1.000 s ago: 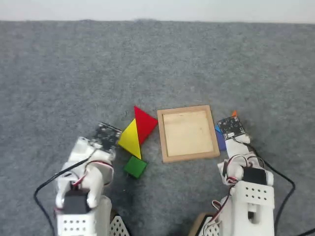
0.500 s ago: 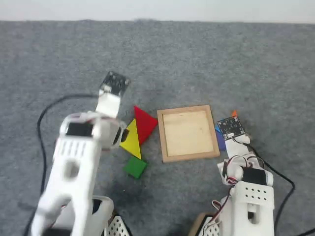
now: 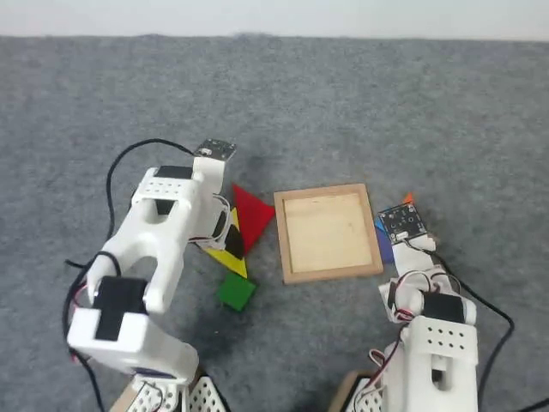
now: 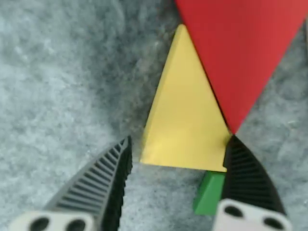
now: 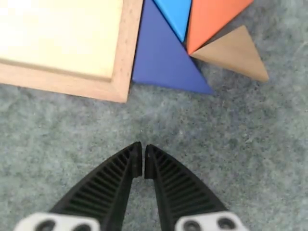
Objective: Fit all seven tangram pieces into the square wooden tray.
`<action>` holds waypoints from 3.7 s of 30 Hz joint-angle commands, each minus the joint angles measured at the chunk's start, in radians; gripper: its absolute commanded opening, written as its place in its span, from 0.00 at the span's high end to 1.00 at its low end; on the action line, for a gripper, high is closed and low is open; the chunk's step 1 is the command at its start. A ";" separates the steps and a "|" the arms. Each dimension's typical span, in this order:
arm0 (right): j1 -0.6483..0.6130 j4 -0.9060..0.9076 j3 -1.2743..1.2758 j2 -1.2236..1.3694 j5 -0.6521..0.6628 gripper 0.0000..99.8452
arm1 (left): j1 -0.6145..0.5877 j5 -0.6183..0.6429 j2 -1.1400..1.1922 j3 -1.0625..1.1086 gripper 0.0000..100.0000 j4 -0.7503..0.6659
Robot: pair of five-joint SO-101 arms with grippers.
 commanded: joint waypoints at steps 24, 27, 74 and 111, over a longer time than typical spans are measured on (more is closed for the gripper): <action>-0.005 -0.018 -0.008 -0.027 0.011 0.97 | 0.029 0.018 0.150 -0.130 0.87 -0.002; -0.005 -0.018 -0.008 -0.027 0.011 0.97 | 0.031 0.018 0.150 -0.179 0.88 0.052; -0.007 -0.036 0.006 -0.027 0.009 0.97 | 0.436 0.769 0.393 -0.803 0.99 0.189; -0.007 -0.036 0.009 -0.027 0.009 0.97 | 0.506 0.687 0.374 -0.912 0.87 0.183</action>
